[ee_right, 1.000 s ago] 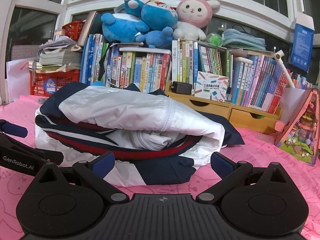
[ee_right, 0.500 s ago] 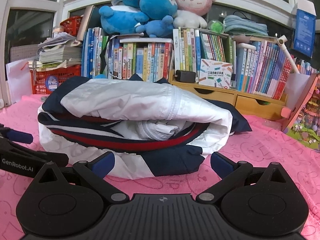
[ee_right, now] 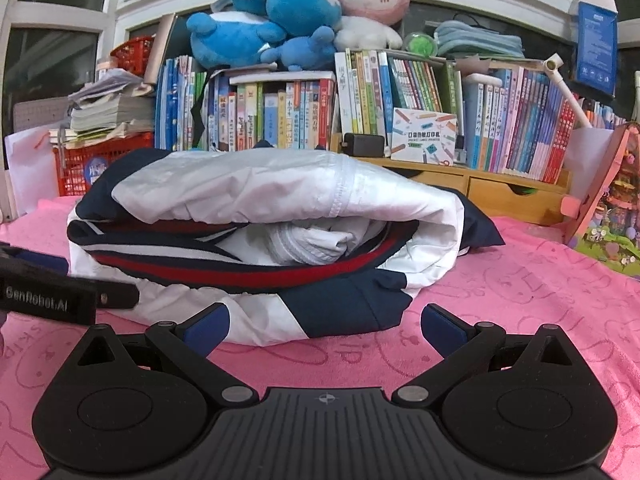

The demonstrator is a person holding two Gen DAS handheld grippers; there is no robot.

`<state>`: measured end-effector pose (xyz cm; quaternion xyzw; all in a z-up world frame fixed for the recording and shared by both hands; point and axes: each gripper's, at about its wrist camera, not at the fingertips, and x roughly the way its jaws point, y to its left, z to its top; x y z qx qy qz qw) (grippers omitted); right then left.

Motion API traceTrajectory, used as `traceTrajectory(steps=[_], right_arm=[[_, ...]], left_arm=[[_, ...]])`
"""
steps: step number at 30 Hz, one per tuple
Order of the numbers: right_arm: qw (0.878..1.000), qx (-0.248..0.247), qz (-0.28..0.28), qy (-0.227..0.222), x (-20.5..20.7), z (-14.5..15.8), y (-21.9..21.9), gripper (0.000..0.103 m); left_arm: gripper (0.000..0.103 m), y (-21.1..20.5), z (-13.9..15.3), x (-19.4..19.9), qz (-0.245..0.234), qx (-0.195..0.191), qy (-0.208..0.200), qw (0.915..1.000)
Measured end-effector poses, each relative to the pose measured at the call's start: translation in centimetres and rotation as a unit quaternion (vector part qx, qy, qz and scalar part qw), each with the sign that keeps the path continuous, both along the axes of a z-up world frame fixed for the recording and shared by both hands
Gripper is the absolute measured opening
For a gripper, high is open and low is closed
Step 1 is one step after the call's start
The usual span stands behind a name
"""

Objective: Fold clothes

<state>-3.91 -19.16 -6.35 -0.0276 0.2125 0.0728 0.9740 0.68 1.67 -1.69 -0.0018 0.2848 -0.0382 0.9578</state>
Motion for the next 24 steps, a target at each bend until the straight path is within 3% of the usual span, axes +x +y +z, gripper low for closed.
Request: traceTrajectory(steps=[6,24], right_arm=[[1.000,-0.012,0.001,0.013,0.4,-0.3,0.4,0.103],[0.999,-0.023,-0.005,0.027,0.9,-0.6,0.5,0.103]], left_arm=[[0.103,-0.2,-1.1,-0.1,0.015,0.016,-0.009,0.9997],[0.103,0.2,-1.7,0.2,0.020,0.005,0.002,0.9998]])
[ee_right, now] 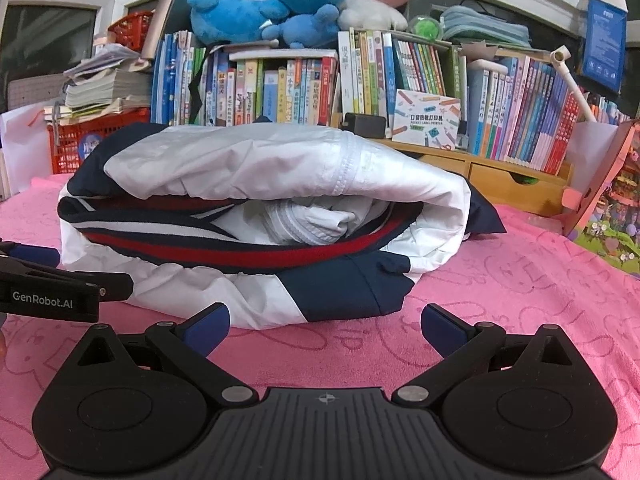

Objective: Fold clothes

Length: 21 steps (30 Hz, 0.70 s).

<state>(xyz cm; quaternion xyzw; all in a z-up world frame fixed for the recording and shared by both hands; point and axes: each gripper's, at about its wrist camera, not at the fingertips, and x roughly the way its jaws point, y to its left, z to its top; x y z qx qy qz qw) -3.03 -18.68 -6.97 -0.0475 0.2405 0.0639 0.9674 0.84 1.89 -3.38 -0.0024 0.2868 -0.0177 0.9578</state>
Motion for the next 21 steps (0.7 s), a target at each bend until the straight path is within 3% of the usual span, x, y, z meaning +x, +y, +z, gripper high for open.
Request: traceTrajectory(steps=[21], right_arm=[[1.000,-0.006,-0.005,-0.004,-0.10,-0.21,-0.05,0.103]], left_arm=[[0.103,-0.03,-0.11,-0.04,0.009,0.002,0.002,1.0000]])
